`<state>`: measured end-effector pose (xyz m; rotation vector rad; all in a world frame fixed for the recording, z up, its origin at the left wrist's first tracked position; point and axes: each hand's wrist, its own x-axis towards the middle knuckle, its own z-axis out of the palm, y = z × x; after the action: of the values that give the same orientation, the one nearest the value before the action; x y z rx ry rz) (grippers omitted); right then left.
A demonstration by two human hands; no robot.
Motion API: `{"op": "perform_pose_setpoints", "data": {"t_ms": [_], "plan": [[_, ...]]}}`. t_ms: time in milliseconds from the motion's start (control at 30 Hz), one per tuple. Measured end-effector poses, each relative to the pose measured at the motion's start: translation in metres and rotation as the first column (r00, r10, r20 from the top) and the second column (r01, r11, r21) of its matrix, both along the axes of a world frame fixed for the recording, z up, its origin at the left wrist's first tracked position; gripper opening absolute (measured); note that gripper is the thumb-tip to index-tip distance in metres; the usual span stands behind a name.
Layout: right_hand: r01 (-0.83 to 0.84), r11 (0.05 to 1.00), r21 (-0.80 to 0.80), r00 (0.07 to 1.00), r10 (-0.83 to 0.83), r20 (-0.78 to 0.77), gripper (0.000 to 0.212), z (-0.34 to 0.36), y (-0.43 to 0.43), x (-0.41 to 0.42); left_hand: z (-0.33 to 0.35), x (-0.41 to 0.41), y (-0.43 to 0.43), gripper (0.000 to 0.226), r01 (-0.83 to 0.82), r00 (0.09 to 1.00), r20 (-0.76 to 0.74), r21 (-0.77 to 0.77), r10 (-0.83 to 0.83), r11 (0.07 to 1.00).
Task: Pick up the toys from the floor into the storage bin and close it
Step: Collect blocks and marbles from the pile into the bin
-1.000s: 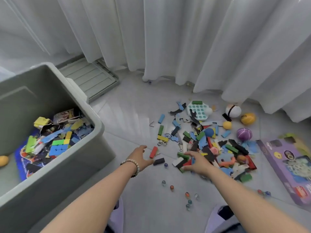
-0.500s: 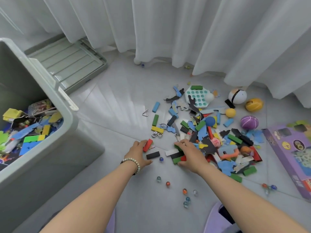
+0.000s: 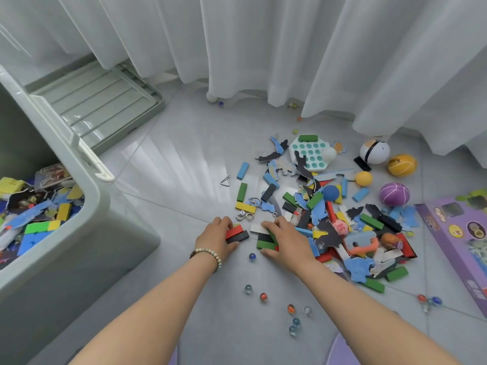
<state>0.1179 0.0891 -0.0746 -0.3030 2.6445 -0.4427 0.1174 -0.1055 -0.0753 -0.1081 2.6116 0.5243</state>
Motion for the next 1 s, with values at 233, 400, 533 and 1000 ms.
{"op": "perform_pose_setpoints", "data": {"t_ms": [233, 400, 533, 1000], "plan": [[0.051, 0.998, -0.031, 0.998, -0.051, -0.02, 0.057, -0.001, -0.006, -0.003, 0.004, -0.005, -0.003, 0.037, -0.033, 0.998, 0.054, 0.051, 0.03, 0.998], [0.065, 0.998, -0.006, 0.998, -0.065, 0.002, 0.056, 0.005, -0.006, -0.002, 0.009, -0.004, -0.006, 0.035, -0.282, 0.958, 0.116, 0.238, 0.261, 0.929], [-0.02, 0.997, 0.069, 1.0, 0.018, 0.026, 0.052, 0.01, -0.011, 0.001, 0.015, -0.005, -0.008, 0.034, -0.55, 0.833, 0.256, 0.482, 0.49, 0.682], [0.435, 0.832, -0.345, 0.9, -0.402, 0.166, 0.021, -0.002, -0.016, -0.002, 0.013, 0.001, -0.008, 0.019, -0.693, 0.709, 0.501, 0.624, 0.495, 0.361]]}}
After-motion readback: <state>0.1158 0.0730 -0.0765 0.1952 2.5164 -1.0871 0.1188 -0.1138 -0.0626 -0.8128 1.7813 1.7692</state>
